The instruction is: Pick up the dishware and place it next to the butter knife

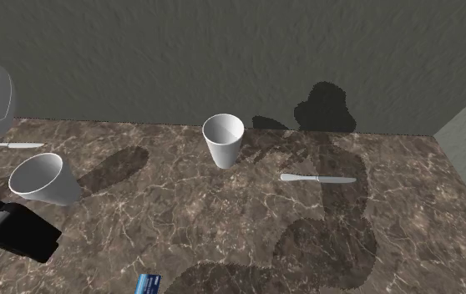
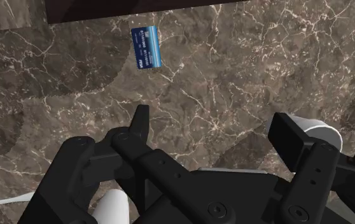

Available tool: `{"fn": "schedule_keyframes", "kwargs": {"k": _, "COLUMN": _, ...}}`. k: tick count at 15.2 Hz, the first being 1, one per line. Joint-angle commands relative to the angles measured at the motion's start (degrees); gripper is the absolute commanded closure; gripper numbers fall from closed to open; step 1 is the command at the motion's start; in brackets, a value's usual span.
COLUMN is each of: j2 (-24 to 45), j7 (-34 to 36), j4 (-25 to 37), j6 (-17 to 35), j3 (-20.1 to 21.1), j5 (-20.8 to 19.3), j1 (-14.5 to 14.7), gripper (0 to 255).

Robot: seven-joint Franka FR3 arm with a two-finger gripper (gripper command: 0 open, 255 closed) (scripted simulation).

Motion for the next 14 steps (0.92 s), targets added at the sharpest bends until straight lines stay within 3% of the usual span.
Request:
{"fn": "schedule_keyframes", "kwargs": {"k": 1, "j2": 0.0, "j7": 0.0, "j4": 0.0, "j6": 0.0, "j3": 0.0, "j5": 0.0, "j1": 0.0, "gripper": 0}}
{"fn": "schedule_keyframes", "kwargs": {"k": 14, "j2": 24.5, "j7": -12.2, "j4": 9.6, "j6": 14.5, "j3": -7.4, "j5": -2.8, "j1": -1.7, "gripper": 0}}
